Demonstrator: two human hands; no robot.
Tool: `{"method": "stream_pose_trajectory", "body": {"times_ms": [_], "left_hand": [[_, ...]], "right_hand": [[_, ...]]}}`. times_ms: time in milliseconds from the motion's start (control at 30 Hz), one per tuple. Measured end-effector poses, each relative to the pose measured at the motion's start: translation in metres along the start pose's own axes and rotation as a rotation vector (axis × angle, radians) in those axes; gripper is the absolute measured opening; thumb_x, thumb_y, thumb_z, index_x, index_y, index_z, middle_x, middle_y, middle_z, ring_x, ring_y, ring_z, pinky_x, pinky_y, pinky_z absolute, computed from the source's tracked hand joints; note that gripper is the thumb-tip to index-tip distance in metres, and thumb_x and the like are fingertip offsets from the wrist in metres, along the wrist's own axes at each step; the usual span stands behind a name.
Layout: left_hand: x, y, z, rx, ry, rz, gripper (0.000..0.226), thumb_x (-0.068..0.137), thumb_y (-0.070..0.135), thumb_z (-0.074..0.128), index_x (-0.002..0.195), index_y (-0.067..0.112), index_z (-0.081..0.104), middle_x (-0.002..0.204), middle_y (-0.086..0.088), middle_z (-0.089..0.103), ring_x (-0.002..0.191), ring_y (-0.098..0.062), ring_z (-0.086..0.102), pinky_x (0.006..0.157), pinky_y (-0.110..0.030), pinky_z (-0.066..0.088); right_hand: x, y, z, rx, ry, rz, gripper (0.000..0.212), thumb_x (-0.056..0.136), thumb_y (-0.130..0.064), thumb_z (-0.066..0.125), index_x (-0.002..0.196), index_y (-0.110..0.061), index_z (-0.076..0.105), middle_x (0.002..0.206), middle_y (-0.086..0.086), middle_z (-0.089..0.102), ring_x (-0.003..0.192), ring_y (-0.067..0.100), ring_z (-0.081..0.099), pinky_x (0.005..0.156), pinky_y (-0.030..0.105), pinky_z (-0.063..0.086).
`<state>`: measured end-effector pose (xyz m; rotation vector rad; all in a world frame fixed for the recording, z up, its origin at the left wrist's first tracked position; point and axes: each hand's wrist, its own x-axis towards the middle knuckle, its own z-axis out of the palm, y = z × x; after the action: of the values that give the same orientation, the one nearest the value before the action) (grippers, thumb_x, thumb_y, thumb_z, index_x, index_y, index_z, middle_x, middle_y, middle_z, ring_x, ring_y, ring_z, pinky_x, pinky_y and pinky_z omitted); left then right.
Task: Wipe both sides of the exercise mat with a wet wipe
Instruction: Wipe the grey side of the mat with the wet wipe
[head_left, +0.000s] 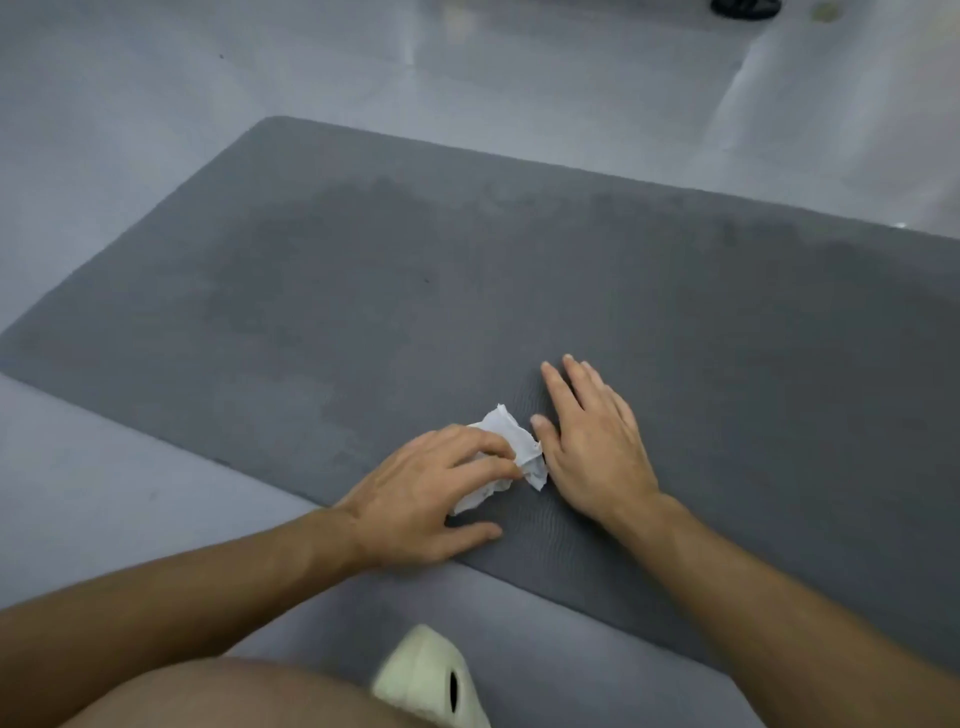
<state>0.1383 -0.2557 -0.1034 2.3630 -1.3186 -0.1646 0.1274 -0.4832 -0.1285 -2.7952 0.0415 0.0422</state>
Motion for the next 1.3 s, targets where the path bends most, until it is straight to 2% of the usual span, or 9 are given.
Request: {"method": "stream_pose_trajectory", "body": {"times_ms": [67, 133, 200, 400, 533, 667, 1100, 1200, 1300], "left_hand": [[-0.002, -0.002, 0.005, 0.029, -0.067, 0.005, 0.063, 0.094, 0.062, 0.058, 0.150, 0.035, 0.045, 0.163, -0.004, 0.030, 0.152, -0.023, 0.025, 0.123, -0.047, 0.026], [-0.002, -0.005, 0.008, 0.190, -0.227, 0.028, 0.072, 0.095, 0.076, 0.039, 0.159, 0.047, 0.022, 0.171, -0.009, -0.005, 0.158, -0.027, -0.010, 0.127, -0.048, 0.000], [-0.003, -0.010, 0.012, 0.281, -0.270, 0.022, 0.073, 0.095, 0.079, 0.032, 0.159, 0.049, 0.012, 0.169, -0.012, -0.019, 0.155, -0.027, -0.021, 0.127, -0.046, -0.003], [0.001, -0.007, 0.019, 0.323, -0.219, -0.058, 0.087, 0.100, 0.072, 0.030, 0.164, 0.019, 0.005, 0.172, -0.004, -0.006, 0.157, -0.017, -0.015, 0.128, -0.042, 0.008], [-0.002, 0.016, 0.027, 0.224, -0.255, 0.060, 0.087, 0.102, 0.064, 0.039, 0.164, 0.012, 0.004, 0.172, -0.003, 0.001, 0.157, -0.017, -0.010, 0.128, -0.040, 0.009], [-0.005, 0.028, 0.039, 0.265, -0.276, 0.174, 0.078, 0.105, 0.059, 0.034, 0.162, 0.009, 0.016, 0.172, -0.005, 0.005, 0.158, -0.019, -0.006, 0.127, -0.039, 0.011], [-0.030, -0.047, -0.001, 0.272, -0.110, -0.404, 0.071, 0.104, 0.060, 0.009, 0.163, 0.023, -0.006, 0.171, 0.004, -0.008, 0.155, -0.007, -0.013, 0.128, -0.034, 0.004], [-0.022, -0.023, 0.009, 0.192, -0.095, -0.290, 0.075, 0.105, 0.058, 0.023, 0.163, 0.021, -0.008, 0.171, 0.007, -0.010, 0.156, -0.007, -0.012, 0.128, -0.033, 0.003], [-0.018, 0.003, 0.025, 0.230, -0.141, -0.113, 0.073, 0.106, 0.055, 0.029, 0.164, 0.015, 0.010, 0.172, 0.001, 0.000, 0.157, -0.012, -0.007, 0.128, -0.036, 0.005]], "right_hand": [[0.007, 0.000, 0.009, -0.056, 0.052, -0.029, 0.055, 0.105, -0.041, 0.029, 0.157, -0.023, 0.031, 0.166, 0.003, 0.025, 0.155, 0.020, 0.017, 0.122, 0.039, 0.020], [0.012, 0.003, 0.009, -0.112, 0.089, -0.055, 0.054, 0.104, -0.040, 0.026, 0.153, -0.024, 0.039, 0.162, 0.002, 0.034, 0.152, 0.021, 0.025, 0.118, 0.040, 0.028], [0.017, 0.009, 0.010, -0.121, 0.103, -0.082, 0.051, 0.105, -0.036, 0.028, 0.152, -0.023, 0.042, 0.160, 0.002, 0.037, 0.149, 0.021, 0.031, 0.116, 0.041, 0.030], [0.018, 0.016, 0.008, -0.063, 0.176, -0.039, 0.052, 0.106, -0.040, 0.035, 0.152, -0.015, 0.043, 0.161, 0.004, 0.037, 0.148, 0.019, 0.033, 0.123, 0.040, 0.025], [0.018, 0.014, 0.006, -0.075, 0.175, -0.048, 0.056, 0.104, -0.042, 0.030, 0.148, -0.013, 0.048, 0.160, 0.004, 0.039, 0.148, 0.020, 0.033, 0.122, 0.041, 0.027], [0.017, 0.015, 0.007, -0.119, 0.172, -0.067, 0.057, 0.104, -0.044, 0.031, 0.148, -0.012, 0.047, 0.159, 0.005, 0.039, 0.148, 0.020, 0.033, 0.121, 0.042, 0.028], [0.018, 0.014, 0.004, -0.164, 0.110, -0.042, 0.058, 0.105, -0.048, 0.032, 0.154, -0.019, 0.038, 0.164, 0.001, 0.030, 0.152, 0.017, 0.023, 0.124, 0.039, 0.018], [0.018, 0.013, 0.004, -0.176, 0.112, -0.045, 0.063, 0.102, -0.051, 0.029, 0.154, -0.018, 0.039, 0.164, 0.001, 0.030, 0.152, 0.017, 0.024, 0.124, 0.038, 0.018], [0.018, 0.013, 0.005, -0.189, 0.120, -0.051, 0.063, 0.101, -0.050, 0.030, 0.154, -0.017, 0.040, 0.164, 0.003, 0.032, 0.151, 0.018, 0.026, 0.124, 0.039, 0.022]]}}
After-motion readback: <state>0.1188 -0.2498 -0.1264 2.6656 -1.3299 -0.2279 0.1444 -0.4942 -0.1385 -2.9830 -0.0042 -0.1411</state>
